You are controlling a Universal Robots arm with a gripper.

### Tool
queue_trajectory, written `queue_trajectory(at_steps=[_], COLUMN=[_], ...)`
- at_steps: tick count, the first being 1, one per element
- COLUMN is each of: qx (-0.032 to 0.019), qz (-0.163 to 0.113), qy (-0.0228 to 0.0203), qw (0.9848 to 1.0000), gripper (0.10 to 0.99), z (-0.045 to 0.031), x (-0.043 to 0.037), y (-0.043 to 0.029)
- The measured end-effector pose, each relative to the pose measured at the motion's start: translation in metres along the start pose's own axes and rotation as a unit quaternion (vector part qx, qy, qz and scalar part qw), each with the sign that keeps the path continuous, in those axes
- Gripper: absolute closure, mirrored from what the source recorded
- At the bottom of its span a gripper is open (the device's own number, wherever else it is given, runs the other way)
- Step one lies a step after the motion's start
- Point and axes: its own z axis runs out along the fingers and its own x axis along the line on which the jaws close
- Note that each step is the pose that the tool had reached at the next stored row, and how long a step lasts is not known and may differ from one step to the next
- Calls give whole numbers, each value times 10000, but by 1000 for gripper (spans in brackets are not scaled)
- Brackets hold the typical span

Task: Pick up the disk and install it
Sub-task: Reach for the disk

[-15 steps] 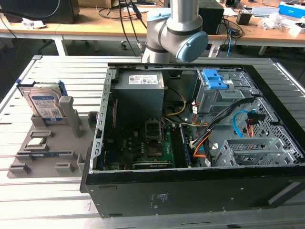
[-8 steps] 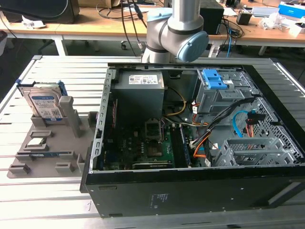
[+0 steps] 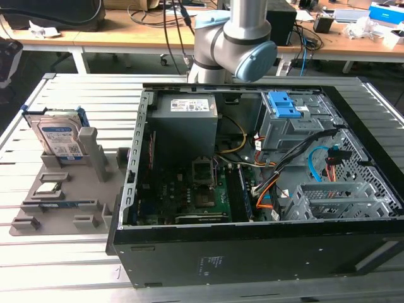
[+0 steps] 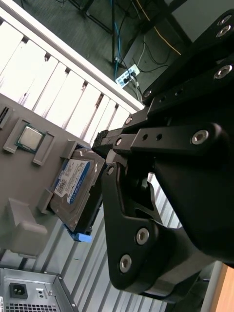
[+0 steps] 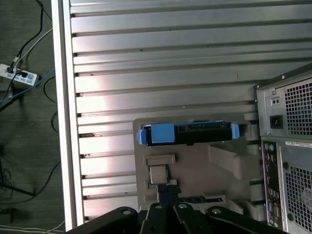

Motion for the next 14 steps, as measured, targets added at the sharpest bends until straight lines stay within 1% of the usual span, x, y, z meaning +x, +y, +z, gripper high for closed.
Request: queue_trajectory(at_steps=[2,4,7,10,13,14], qx=[3,4,7,8,8,8], qz=[0,0,0,0,0,0], qy=[0,0,0,-1,-1,-1], qw=[10000,10000,10000,10000,10000,10000], gripper=[980,980,980,980,980,980], z=[12,37,52,57,59,61], x=[-41,-58,-85,-111,-117,-119], y=[6,6,15,51,87,117])
